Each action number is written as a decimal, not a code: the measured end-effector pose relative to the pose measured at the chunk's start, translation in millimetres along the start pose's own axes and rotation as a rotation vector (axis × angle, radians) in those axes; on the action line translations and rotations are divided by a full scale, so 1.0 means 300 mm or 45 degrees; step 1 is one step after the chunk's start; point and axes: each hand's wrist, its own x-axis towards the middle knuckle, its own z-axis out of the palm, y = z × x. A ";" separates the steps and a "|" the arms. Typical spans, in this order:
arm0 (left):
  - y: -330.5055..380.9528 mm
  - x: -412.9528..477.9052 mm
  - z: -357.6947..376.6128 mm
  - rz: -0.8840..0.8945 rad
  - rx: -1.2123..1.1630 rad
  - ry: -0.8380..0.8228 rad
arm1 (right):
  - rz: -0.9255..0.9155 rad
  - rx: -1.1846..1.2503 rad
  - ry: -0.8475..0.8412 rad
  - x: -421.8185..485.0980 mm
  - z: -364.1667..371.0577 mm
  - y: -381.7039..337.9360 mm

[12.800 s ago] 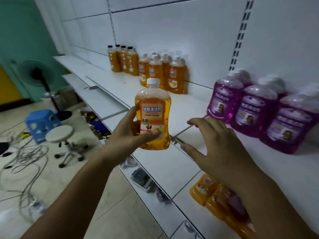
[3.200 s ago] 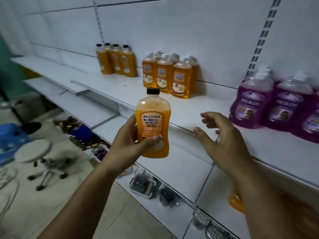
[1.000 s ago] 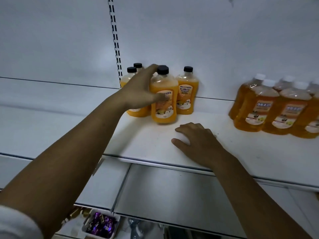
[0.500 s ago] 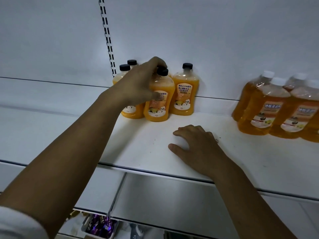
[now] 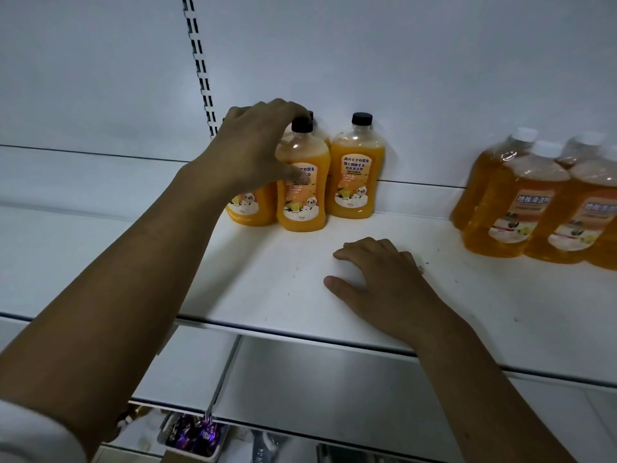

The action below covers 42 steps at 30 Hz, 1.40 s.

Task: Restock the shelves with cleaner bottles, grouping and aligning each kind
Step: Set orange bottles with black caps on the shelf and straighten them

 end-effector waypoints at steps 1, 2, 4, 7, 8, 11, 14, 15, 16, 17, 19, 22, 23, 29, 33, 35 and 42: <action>-0.003 0.000 -0.006 -0.018 0.009 -0.012 | 0.001 0.002 0.000 0.000 0.001 0.000; -0.008 0.001 -0.012 -0.038 0.020 -0.021 | -0.001 0.006 0.002 0.001 0.003 0.001; -0.017 0.002 -0.024 -0.076 0.037 -0.032 | -0.003 0.011 0.005 0.001 0.005 0.002; -0.015 0.001 -0.030 -0.069 0.019 -0.038 | 0.001 0.020 0.002 0.003 0.006 0.004; -0.014 -0.002 -0.028 -0.055 0.017 -0.039 | 0.002 0.023 0.002 0.002 0.005 0.004; -0.016 -0.010 -0.019 -0.005 0.018 -0.022 | 0.002 0.028 0.006 0.002 0.006 0.005; -0.024 -0.016 -0.012 -0.006 0.013 -0.010 | 0.004 0.035 0.008 0.000 0.007 0.006; -0.026 -0.017 -0.010 -0.008 0.017 -0.007 | 0.004 0.036 0.009 0.000 0.008 0.007; -0.028 -0.019 -0.008 -0.011 0.016 -0.004 | 0.003 0.035 0.012 0.000 0.009 0.006; -0.030 -0.022 -0.004 -0.010 0.018 0.002 | 0.002 0.037 0.015 0.000 0.009 0.006; -0.031 -0.029 0.003 0.002 0.034 0.019 | 0.000 0.039 0.015 0.001 0.009 0.005; -0.022 -0.040 0.013 0.016 0.074 0.040 | 0.000 0.032 0.015 0.000 0.006 0.005; -0.016 -0.048 0.014 0.017 0.086 0.049 | 0.001 0.031 0.016 0.000 0.006 0.004; 0.031 -0.160 -0.008 0.008 -0.058 0.285 | 0.007 -0.004 0.015 0.000 0.004 -0.004; 0.069 -0.296 -0.007 0.018 -0.128 0.312 | -0.009 -0.005 0.030 -0.005 0.004 -0.004; 0.097 -0.371 0.014 0.012 -0.160 0.222 | -0.014 -0.003 0.033 -0.011 0.001 -0.009; 0.119 -0.491 0.113 -0.006 -0.125 -0.154 | 0.088 -0.051 0.059 -0.079 -0.031 -0.036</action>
